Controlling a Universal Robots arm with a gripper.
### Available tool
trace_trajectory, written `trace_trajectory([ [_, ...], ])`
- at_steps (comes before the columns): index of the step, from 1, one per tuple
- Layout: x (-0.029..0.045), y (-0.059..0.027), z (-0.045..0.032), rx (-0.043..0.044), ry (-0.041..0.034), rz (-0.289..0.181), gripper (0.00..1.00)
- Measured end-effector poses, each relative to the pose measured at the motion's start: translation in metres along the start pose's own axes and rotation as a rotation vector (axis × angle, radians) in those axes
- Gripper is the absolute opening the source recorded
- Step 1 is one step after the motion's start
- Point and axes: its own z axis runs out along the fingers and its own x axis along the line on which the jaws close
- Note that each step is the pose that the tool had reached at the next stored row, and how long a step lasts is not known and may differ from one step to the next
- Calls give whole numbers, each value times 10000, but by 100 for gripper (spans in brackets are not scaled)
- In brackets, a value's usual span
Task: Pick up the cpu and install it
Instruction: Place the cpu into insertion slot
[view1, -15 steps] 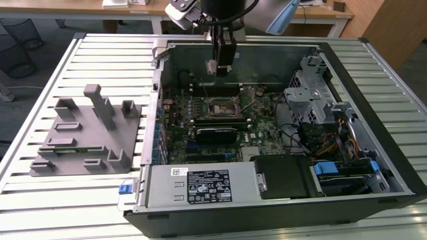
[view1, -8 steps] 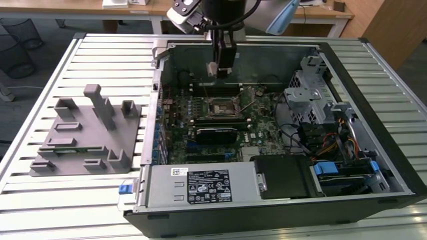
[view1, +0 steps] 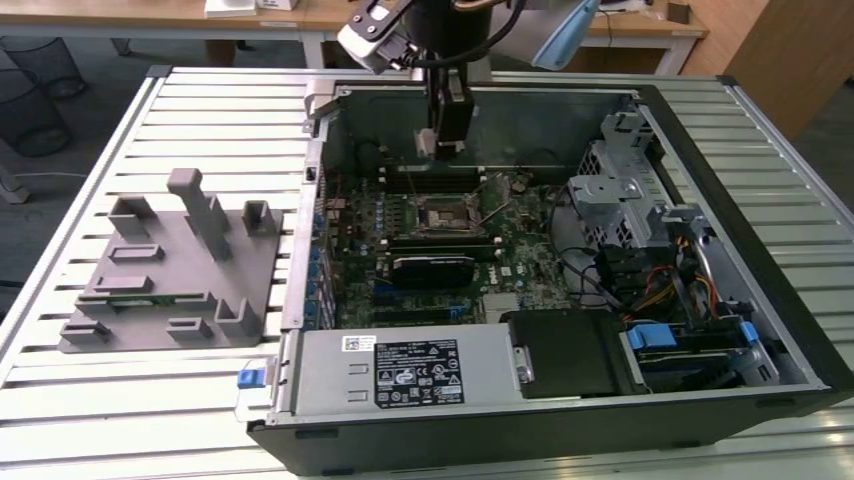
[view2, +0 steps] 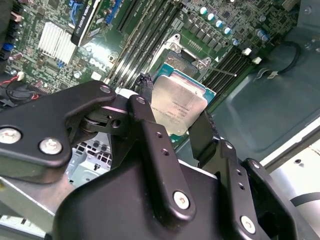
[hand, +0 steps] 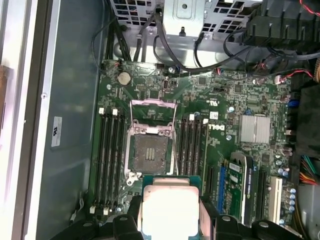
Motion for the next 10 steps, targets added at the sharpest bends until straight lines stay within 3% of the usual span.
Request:
trace_trajectory([
  [10,54,68,185,-1,1,0,54],
])
